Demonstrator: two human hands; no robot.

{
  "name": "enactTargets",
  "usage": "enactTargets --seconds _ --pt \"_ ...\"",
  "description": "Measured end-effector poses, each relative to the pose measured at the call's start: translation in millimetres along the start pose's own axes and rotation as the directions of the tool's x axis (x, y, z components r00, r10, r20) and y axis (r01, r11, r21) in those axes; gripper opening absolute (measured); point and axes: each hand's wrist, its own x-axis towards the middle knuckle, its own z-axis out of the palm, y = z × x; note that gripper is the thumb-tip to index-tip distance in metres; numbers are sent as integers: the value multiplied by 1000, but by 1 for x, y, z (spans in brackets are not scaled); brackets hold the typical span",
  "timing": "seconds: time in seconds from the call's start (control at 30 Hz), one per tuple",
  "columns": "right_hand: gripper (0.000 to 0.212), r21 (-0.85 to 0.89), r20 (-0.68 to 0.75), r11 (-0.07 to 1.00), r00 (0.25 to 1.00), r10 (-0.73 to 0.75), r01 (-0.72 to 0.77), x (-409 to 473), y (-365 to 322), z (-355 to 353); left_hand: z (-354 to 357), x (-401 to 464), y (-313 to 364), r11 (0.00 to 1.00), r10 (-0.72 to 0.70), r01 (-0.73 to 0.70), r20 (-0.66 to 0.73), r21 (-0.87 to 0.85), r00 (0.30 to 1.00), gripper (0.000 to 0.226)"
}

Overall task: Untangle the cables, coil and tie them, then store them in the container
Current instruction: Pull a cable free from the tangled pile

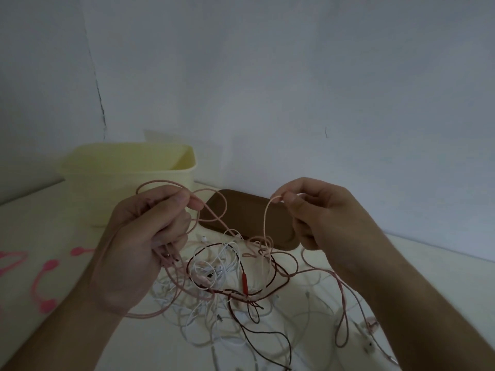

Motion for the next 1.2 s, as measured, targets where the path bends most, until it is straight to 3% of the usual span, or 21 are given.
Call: enactTargets --seconds 0.17,0.4,0.53,0.7,0.97,1.2 --pt "36 -324 35 941 995 -91 97 1 5 4 -1 0 1 1000 -6 6 18 0 1000 29" --pt "34 -529 135 821 976 -171 217 -3 4 11 -1 1 1 1000 -3 3 12 5 1000 27" --pt "36 -529 249 803 955 -163 276 -6 -2 8 -1 0 1 1000 -1 1 -10 20 1000 26" --pt "54 -489 392 822 915 -91 291 -9 -4 6 -1 1 1 1000 -15 15 -20 27 1000 26" --pt "49 -463 331 865 943 -36 196 -8 -7 5 -2 2 -2 1000 -7 7 1 20 1000 25" --pt "43 -299 409 943 912 -8 143 -9 -4 11 -2 2 -1 999 -5 5 7 32 1000 25"
